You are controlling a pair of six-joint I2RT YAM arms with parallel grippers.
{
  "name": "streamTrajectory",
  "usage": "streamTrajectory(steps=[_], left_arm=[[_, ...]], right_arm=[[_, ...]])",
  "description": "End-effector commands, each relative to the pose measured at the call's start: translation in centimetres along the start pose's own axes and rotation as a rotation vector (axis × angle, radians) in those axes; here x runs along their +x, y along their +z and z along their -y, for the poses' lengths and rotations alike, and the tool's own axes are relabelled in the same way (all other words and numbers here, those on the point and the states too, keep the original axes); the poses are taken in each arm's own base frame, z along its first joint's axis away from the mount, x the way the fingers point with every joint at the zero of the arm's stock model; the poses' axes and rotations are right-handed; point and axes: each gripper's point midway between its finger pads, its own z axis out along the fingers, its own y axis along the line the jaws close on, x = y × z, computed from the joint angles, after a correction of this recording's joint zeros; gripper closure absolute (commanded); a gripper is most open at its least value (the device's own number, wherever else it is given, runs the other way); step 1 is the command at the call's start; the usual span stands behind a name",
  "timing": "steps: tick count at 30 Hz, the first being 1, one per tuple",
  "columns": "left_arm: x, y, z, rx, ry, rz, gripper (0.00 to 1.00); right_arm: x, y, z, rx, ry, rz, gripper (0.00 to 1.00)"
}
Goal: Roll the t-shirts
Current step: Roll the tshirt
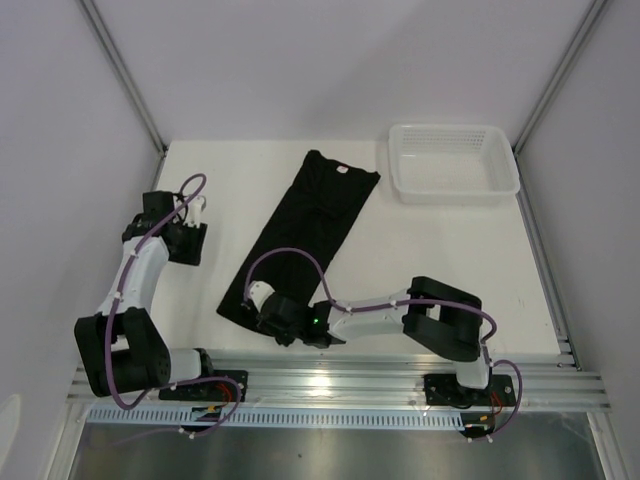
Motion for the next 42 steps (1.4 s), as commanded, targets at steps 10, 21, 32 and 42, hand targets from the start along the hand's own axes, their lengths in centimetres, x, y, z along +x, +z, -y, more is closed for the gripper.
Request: streamTrajectory(steps=[10, 21, 32, 42], left_arm=[[-0.4, -2.2, 11.9, 0.364, 0.413, 0.1, 0.5], [7.4, -7.5, 20.5, 0.721, 1.125, 0.269, 0.49], [12.0, -9.6, 23.3, 0.967, 1.647, 0.331, 0.4], [14.1, -5.5, 25.1, 0.777, 2.162, 0.816, 0.54]], right_arm=[[10.9, -9.1, 2.9, 0.043, 0.082, -0.196, 0.93], [6.9, -16.7, 2.1, -0.08, 0.186, 0.019, 0.54], [5.7, -18.0, 4.1, -0.036, 0.211, 0.136, 0.58], [10.3, -19.1, 5.6, 0.044, 0.834, 0.029, 0.62]])
